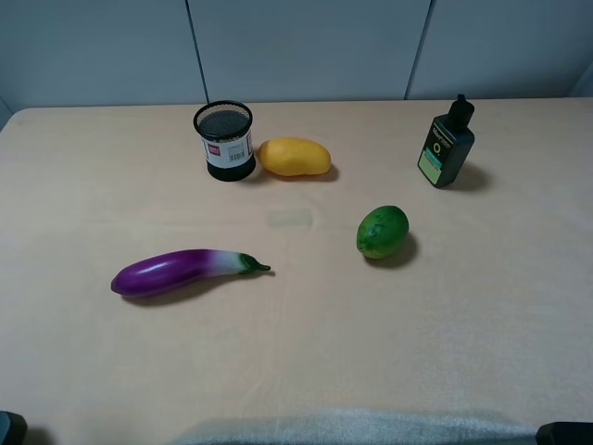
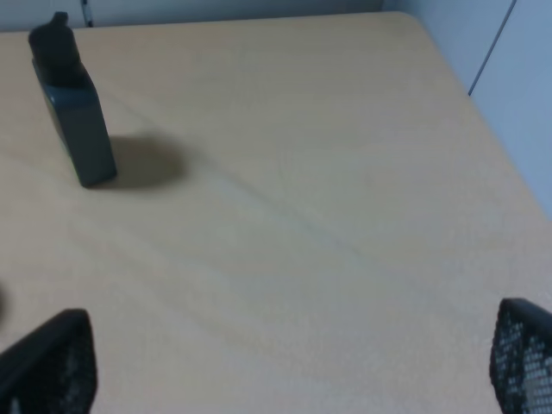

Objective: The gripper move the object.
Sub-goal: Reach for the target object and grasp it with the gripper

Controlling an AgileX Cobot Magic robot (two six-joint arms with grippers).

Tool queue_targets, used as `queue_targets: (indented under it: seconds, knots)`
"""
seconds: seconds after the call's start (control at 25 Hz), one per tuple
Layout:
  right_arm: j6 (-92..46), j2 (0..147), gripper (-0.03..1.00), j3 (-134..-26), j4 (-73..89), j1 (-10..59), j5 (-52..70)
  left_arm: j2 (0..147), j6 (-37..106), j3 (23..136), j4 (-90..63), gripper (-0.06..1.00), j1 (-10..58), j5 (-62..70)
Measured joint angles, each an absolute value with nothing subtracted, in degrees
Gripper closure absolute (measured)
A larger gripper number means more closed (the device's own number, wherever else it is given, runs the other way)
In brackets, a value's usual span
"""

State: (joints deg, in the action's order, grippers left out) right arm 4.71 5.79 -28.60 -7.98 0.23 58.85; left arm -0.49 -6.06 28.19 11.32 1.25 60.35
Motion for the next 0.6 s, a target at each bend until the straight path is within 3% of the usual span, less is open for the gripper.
queue_targets:
  seconds: [0.6]
  knots:
    - [4.7,5.8,0.27,-28.6,-7.5,0.2,58.9,-0.5,-6.1,28.2,11.3,0.15,1.3,60.3]
